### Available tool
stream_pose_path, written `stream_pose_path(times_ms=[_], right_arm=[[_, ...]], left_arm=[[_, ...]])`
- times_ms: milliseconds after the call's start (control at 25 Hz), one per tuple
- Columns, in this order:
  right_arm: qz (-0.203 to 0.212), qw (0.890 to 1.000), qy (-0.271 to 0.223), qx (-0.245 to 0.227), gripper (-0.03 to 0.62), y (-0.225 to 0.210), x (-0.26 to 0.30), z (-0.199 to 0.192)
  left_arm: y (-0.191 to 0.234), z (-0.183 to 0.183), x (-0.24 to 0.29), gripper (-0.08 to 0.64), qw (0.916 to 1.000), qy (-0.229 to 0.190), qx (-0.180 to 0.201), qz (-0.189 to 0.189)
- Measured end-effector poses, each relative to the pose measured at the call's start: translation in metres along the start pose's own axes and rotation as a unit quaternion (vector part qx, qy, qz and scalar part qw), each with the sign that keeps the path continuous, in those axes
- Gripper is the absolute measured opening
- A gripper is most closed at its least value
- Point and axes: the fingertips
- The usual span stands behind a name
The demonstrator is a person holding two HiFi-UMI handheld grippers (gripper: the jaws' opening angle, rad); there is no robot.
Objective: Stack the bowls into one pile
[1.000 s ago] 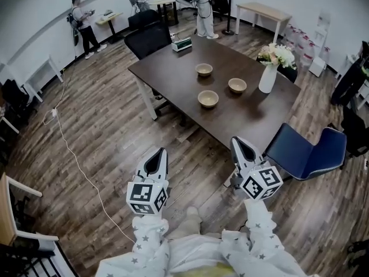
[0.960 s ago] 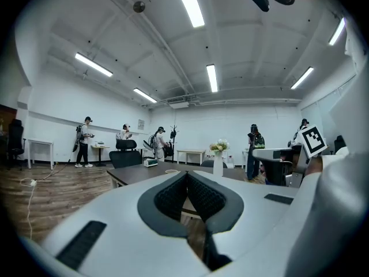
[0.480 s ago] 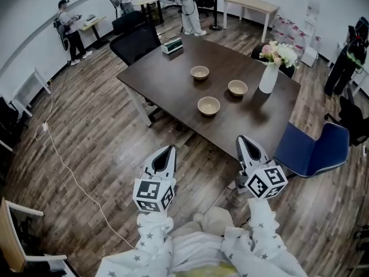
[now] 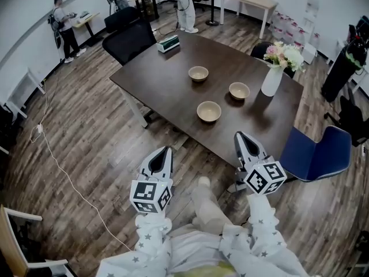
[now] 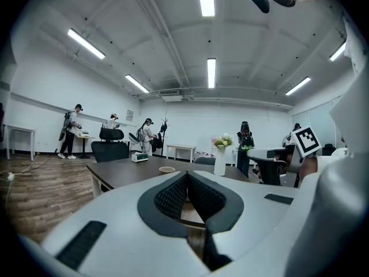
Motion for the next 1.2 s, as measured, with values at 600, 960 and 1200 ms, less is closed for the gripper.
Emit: stream_pose_path(times_ms=[600, 960, 1200], right_arm=[[-0.012, 0.999, 0.030, 0.018, 0.021, -0.075, 0.128, 0.021], [-0.009, 0.997, 0.079, 0.017, 0.021, -0.112, 0.188, 0.016], [-0.005, 0.988, 0.151, 0.029, 0.021, -0.129, 0.208, -0.018]], left_arm=[[0.060, 0.041, 0.133, 0.026, 0.9998, 0.018, -0.010, -0.008], [0.082, 0.047, 0.197, 0.026, 0.9985, 0.042, -0.029, -0.020], [0.082, 0.019, 0.224, 0.026, 0.9945, 0.086, -0.051, -0.032]])
Point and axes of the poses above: the fingertips, and each gripper's own axes: x forward along the fingers, y to its left, z out of its top, and after that the axes turned 8 degrees about y, right-handed
